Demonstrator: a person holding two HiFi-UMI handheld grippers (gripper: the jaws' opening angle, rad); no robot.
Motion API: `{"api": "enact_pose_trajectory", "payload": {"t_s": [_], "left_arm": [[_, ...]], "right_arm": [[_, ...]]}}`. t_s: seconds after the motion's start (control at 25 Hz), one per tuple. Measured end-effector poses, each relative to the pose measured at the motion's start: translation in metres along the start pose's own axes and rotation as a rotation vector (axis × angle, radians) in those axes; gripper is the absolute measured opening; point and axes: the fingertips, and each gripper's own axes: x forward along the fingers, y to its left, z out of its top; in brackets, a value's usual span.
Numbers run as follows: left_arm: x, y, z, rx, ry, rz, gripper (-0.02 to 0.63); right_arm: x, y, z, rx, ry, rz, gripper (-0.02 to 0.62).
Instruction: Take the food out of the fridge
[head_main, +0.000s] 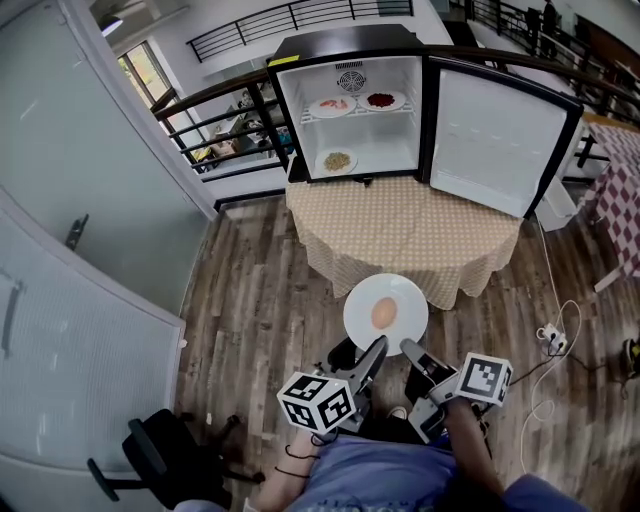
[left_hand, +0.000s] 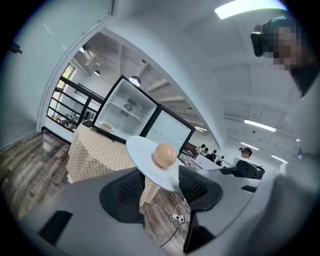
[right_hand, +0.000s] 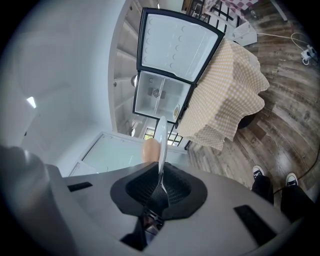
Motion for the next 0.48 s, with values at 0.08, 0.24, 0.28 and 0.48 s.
{"api": "enact_pose_trajectory", "payload": {"t_s": [0.08,0.24,0.28,0.48], "left_arm": [[-0.006,-0.001,-0.002,-0.005,-0.009,0.005,0.218],[-0.012,-0.002,-0.003,0.003,-0.018,0.006,0.218],[-0.013,-0.003,-0.003,0.001,-0.021,0.007,0.218],[-0.020,-0.004,-0.001,-0.006,-0.037,0.005,0.218]], "right_arm": [[-0.001,0.003,-0.005,-0.009,0.010,0.005,0.034],[-0.003,0.003,-0.011,-0.023,0.017,-0.005,0.034],[-0.004,0.003,-0.012,-0.032,0.019,-0.010,0.035],[-0.006,0.008,-0.015,-0.075,0.018,-0.014,0.037]]}}
